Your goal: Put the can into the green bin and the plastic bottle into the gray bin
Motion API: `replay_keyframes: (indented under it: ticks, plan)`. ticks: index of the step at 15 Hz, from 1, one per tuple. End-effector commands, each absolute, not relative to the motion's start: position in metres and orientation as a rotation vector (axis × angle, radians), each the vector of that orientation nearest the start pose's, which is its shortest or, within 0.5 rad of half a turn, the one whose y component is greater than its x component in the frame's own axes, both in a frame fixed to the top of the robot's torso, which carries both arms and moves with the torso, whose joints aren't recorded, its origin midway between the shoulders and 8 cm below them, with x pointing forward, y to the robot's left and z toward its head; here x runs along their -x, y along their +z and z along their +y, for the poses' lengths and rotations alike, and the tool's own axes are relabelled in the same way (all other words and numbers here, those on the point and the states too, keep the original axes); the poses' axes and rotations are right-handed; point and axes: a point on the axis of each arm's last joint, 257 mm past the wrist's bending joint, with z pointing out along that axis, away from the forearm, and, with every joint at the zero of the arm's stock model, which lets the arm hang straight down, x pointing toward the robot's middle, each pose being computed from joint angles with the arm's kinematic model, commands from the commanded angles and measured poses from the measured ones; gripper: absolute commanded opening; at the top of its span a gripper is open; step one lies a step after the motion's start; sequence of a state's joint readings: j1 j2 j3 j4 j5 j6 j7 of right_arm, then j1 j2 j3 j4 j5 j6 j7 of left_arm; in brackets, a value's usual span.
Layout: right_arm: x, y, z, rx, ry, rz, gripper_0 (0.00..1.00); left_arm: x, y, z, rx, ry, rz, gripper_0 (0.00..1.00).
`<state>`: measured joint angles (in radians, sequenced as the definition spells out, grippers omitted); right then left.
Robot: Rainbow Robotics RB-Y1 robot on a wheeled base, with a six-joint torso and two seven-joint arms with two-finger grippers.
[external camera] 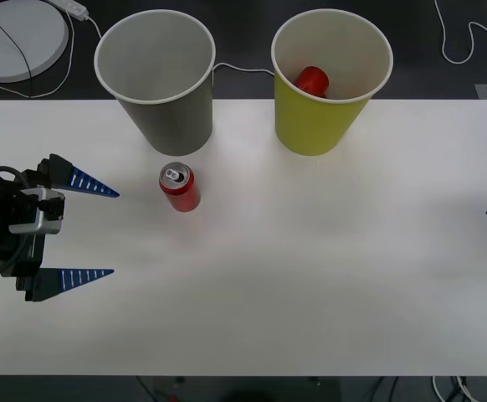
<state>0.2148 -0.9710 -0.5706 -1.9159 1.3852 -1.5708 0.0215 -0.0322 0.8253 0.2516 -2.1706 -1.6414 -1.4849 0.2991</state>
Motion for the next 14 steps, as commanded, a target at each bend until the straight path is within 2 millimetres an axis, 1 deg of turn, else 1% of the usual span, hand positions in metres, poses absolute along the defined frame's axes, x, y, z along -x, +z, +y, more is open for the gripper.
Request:
replay_keyframes:
  ticks: [1, 3, 4, 6, 9, 11, 14]
  plan:
    - [-0.314, -0.143, -0.35, 1.749, 0.151, 1.573, 1.0, -0.35, -0.147, 0.214, -1.789, -0.167, 1.49, 1.0]
    - [-0.314, -0.143, -0.35, 1.749, 0.151, 1.573, 1.0, -0.35, -0.147, 0.214, -1.789, -0.167, 1.49, 1.0]
    - [-0.314, -0.143, -0.35, 1.749, 0.151, 1.573, 1.0, -0.342, -0.155, 0.206, -1.808, -0.207, 1.487, 1.0]
    - [-0.314, -0.143, -0.35, 1.749, 0.151, 1.573, 1.0, -0.339, -0.154, 0.201, -1.812, -0.22, 1.476, 1.0]
    - [-0.314, -0.143, -0.35, 1.749, 0.151, 1.573, 1.0, -0.339, -0.154, 0.2, -1.808, -0.222, 1.481, 1.0]
    - [-0.314, -0.143, -0.35, 1.749, 0.151, 1.573, 1.0, -0.34, -0.156, 0.202, -1.77, -0.254, 1.507, 1.0]
    - [-0.314, -0.143, -0.35, 1.749, 0.151, 1.573, 1.0, -0.345, -0.166, 0.209, -1.632, -0.338, 1.574, 1.0]
